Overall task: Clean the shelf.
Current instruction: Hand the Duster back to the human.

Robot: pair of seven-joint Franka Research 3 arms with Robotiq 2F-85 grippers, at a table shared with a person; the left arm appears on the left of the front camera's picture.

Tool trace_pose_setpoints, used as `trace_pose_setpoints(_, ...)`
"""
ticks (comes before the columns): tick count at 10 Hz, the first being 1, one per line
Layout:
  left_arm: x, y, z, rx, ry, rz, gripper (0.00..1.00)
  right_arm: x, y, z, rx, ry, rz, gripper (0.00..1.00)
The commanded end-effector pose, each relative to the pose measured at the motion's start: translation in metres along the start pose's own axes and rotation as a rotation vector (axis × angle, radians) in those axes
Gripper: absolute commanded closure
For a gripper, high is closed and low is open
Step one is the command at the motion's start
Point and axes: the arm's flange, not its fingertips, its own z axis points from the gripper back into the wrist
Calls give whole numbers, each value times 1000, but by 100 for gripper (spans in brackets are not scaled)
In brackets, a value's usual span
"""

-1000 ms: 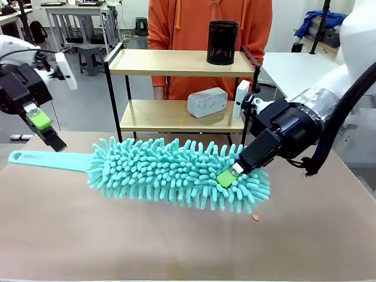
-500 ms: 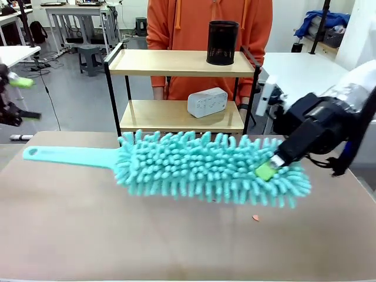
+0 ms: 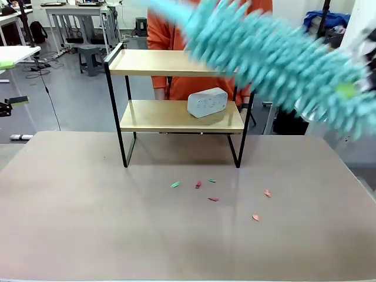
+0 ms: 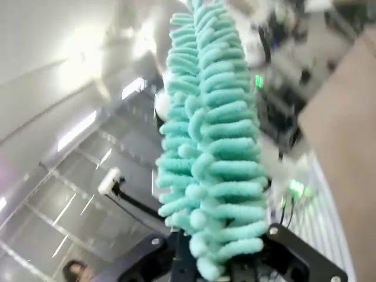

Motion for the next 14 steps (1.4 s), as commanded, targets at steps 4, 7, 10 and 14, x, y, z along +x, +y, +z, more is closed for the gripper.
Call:
trace_pose_setpoints(4,5,-4,6,-9,54,5,0,-34,-5,106,-407,-630,-71,100)
trace_pose_setpoints(7,5,-4,6,-9,54,5,0,-50,-62,145,-447,-742,-428,100)
trace_pose_setpoints(10,5,-4,6,-9,54,5,0,-66,-104,167,-492,-819,-711,100)
trace_pose_setpoints(14,5,-4,6,-9,54,5,0,-55,-123,198,-498,-808,-746,100)
